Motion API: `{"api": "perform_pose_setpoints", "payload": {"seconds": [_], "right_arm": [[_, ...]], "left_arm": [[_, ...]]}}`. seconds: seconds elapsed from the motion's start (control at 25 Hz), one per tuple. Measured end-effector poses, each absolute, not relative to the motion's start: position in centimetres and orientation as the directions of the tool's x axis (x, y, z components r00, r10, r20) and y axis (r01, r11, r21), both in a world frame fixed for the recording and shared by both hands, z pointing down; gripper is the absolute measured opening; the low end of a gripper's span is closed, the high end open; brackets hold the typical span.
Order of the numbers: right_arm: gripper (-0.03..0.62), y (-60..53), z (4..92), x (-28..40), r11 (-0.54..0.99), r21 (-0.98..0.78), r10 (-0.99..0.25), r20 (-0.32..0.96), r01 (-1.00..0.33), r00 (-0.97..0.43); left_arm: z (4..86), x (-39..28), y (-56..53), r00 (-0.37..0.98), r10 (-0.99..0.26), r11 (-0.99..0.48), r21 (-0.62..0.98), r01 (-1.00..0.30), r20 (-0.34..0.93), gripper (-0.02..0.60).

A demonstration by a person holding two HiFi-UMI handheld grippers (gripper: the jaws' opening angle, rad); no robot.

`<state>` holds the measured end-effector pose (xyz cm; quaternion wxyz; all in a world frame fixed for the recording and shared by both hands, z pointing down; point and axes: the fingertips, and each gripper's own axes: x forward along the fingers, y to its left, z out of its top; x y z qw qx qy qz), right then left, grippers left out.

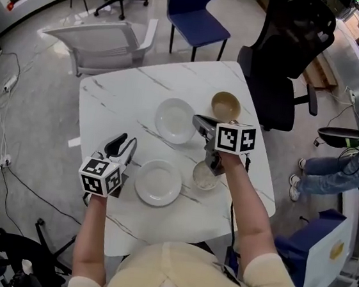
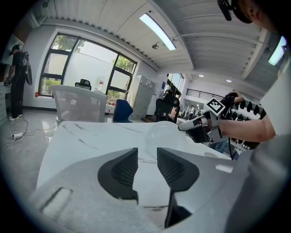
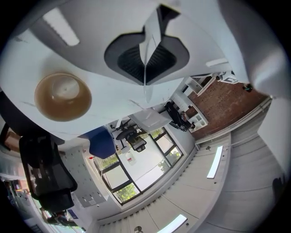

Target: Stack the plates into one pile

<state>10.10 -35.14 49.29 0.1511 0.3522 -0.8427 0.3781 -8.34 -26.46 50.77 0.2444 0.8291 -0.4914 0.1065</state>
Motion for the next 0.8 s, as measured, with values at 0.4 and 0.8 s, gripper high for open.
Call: {"api": "perform_pose_setpoints", "payload": {"seconds": [0.4,0.8], "right_arm": [[0.014,-32.0,46.5,7.7,0.630,-0.410,-0.431,0.522,-0.660,-0.736],[0.014,-28.4,41.1,5.8,0.737,-0.395,-0.374,0.438,-0.549,-0.818]], "left_arm": [[49.6,-7.9,-25.4,0.653,-0.703,-0.503,0.451,-0.737,0.283,0.201],[48.0,-6.7,-24.3,0.702,-0.667,-0.579,0.418,-0.700,0.251,0.301]]}}
